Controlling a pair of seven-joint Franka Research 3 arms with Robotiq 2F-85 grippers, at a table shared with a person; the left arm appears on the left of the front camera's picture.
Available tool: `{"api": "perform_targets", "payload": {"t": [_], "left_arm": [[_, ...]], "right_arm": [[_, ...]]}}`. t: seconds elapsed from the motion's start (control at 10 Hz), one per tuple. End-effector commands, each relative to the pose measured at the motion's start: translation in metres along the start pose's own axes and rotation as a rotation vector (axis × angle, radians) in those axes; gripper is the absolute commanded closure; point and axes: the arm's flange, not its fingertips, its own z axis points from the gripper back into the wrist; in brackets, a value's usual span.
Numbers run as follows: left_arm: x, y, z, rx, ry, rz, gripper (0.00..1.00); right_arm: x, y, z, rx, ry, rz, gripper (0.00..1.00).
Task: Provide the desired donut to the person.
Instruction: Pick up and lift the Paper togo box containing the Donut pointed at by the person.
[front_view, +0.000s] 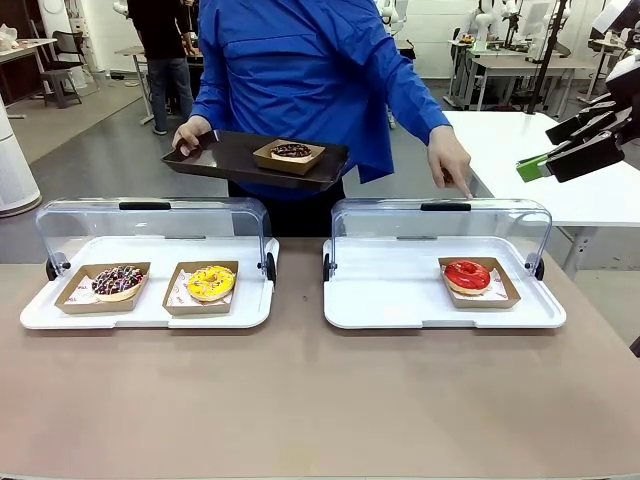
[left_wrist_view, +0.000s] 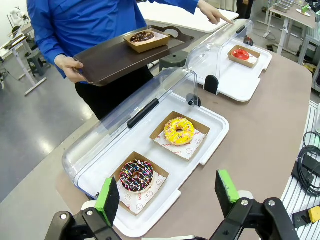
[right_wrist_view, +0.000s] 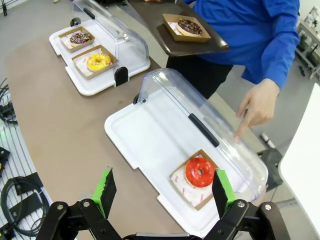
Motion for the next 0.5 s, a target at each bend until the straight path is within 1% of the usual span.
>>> {"api": "perform_targets", "payload": {"t": [0.0, 0.4], "left_arm": [[-0.0003, -0.0003, 0.0003, -0.007, -0.006, 0.005, 0.0], [-0.0003, -0.0003, 0.0003, -0.007, -0.006, 0.005, 0.0]], "right_arm": [[-0.0006, 0.0004, -0.0008, 0.0, 0.006, -0.011, 0.0], [-0.0006, 0.0004, -0.0008, 0.0, 0.006, -0.011, 0.0]]}}
